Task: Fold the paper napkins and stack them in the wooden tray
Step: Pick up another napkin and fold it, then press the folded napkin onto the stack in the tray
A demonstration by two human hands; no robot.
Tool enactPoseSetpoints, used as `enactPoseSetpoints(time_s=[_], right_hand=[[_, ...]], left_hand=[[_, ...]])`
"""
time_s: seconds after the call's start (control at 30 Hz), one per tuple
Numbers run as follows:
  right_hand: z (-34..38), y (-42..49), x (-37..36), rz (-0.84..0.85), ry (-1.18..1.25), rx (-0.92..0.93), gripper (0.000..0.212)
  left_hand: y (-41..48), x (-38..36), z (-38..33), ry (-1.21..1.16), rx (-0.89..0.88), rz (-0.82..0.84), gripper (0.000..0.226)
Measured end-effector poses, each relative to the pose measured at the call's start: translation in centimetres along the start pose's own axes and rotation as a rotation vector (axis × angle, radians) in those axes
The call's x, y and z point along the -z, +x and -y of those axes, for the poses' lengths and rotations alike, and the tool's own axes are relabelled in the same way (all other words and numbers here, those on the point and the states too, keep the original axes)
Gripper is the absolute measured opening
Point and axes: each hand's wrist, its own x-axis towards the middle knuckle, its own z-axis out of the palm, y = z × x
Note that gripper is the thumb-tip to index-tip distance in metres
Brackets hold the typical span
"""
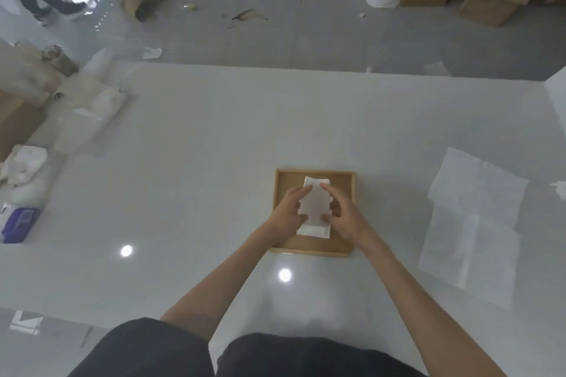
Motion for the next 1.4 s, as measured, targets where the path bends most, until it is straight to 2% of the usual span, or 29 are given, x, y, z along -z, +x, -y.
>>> enactPoseSetpoints(time_s=[0.2,0.4,0.7,0.83,0.93,1.0,1.1,1.27,1.4], right_hand=[[-3.8,1.5,-2.4,0.015,-0.046,-0.105,0.075],[-6.2,2.0,-2.8,-0.016,-0.06,-0.134,0.072],[-7.9,3.2,-3.5,-0.023,-0.231,-0.052,0.072],[-8.6,2.9,-4.0,-0.032,-0.269,-0.099,0.075],[-8.6,2.6,-4.2,-0.157,-0.194,-0.163,0.069],[-8.4,2.6,-4.4,-0.218,-0.086,-0.214,0.062],[-8.5,3.0,-4.7,-0.183,-0.011,-0.24,0.056],[-8.4,3.6,-4.7,-0.143,-0.002,-0.24,0.059],[-8.3,3.4,-4.4,-0.129,-0.099,-0.148,0.061]], left_hand=[[2.6,-1.9,3.7,-0.006,0.085,0.036,0.085],[3.8,-3.0,6.3,-0.124,0.198,0.024,0.08],[5.0,-4.7,7.8,0.093,0.062,-0.03,0.084],[4.9,-5.5,7.1,0.204,0.085,-0.075,0.075],[4.7,-5.9,6.6,0.252,0.181,-0.199,0.063],[4.6,-5.9,6.5,0.212,0.219,-0.215,0.061],[4.6,-5.8,6.4,0.134,0.22,-0.207,0.062],[4.7,-5.4,6.3,0.098,0.254,-0.234,0.062],[4.5,-5.4,5.7,0.071,0.287,-0.289,0.064]])
